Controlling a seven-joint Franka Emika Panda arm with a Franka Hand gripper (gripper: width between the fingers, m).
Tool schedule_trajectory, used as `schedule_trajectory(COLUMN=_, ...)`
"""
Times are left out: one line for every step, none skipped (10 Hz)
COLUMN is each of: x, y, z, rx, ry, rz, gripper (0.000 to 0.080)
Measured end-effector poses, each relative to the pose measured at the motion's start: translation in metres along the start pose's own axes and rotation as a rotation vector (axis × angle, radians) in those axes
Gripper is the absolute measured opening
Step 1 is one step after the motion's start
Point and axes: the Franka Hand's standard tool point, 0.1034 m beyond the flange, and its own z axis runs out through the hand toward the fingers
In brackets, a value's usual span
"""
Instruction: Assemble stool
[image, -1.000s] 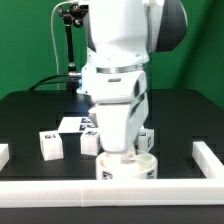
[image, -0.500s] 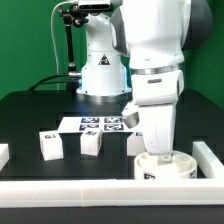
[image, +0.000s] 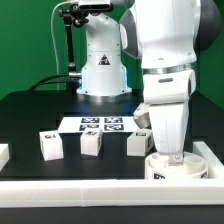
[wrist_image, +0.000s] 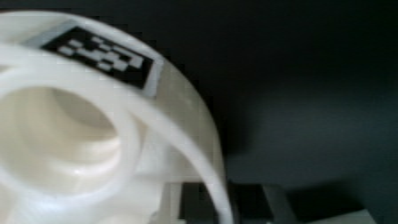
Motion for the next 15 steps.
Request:
schedule_trajectory(x=0.0, y=0.0, z=0.0, rx=0.0, ry=0.0, rz=0.0, gripper=0.0146)
schedule_trajectory(x=0.0, y=0.0, z=0.0, rx=0.0, ry=0.0, rz=0.0, gripper=0.0146)
schedule_trajectory(x=0.0, y=0.001, z=-0.003, rx=-0.002, ry=0.0, rz=0.012, gripper=0.0281)
schedule_trajectory(x=0.003, y=0.006, z=-0.017, rx=-0.02, ry=0.002, rz=0.029, gripper=0.0482)
schedule_trajectory(x=0.004, y=0.008, z=-0.026, rx=-0.029, ry=0.003, rz=0.044, gripper=0.0597)
schedule_trajectory(x=0.006, y=0.009, z=-0.037, rx=-0.043, ry=0.006, rz=0.064, gripper=0.0597)
schedule_trajectory(x=0.005, y=0.011, z=-0.051, rx=-0.059, ry=0.006, rz=0.081, gripper=0.0633)
schedule_trajectory(x=-0.003, y=0.014, z=-0.06, rx=-0.072, ry=0.001, rz=0.091, gripper=0.0647)
schedule_trajectory(x=-0.019, y=0.018, z=-0.065, rx=-0.083, ry=-0.007, rz=0.113, gripper=0.0647)
schedule_trajectory(x=-0.038, y=0.019, z=-0.067, rx=-0.104, ry=-0.009, rz=0.137, gripper=0.0649)
schedule_trajectory(x=-0.058, y=0.015, z=-0.066, rx=-0.116, ry=-0.014, rz=0.163, gripper=0.0648)
schedule_trajectory(x=-0.073, y=0.012, z=-0.068, rx=-0.129, ry=-0.015, rz=0.181, gripper=0.0648)
schedule_trajectory(x=-0.081, y=0.012, z=-0.072, rx=-0.141, ry=-0.013, rz=0.197, gripper=0.0648)
schedule_trajectory(x=-0.078, y=0.011, z=-0.07, rx=-0.135, ry=-0.013, rz=0.197, gripper=0.0648)
schedule_trajectory(x=-0.077, y=0.011, z=-0.069, rx=-0.134, ry=-0.011, rz=0.207, gripper=0.0648)
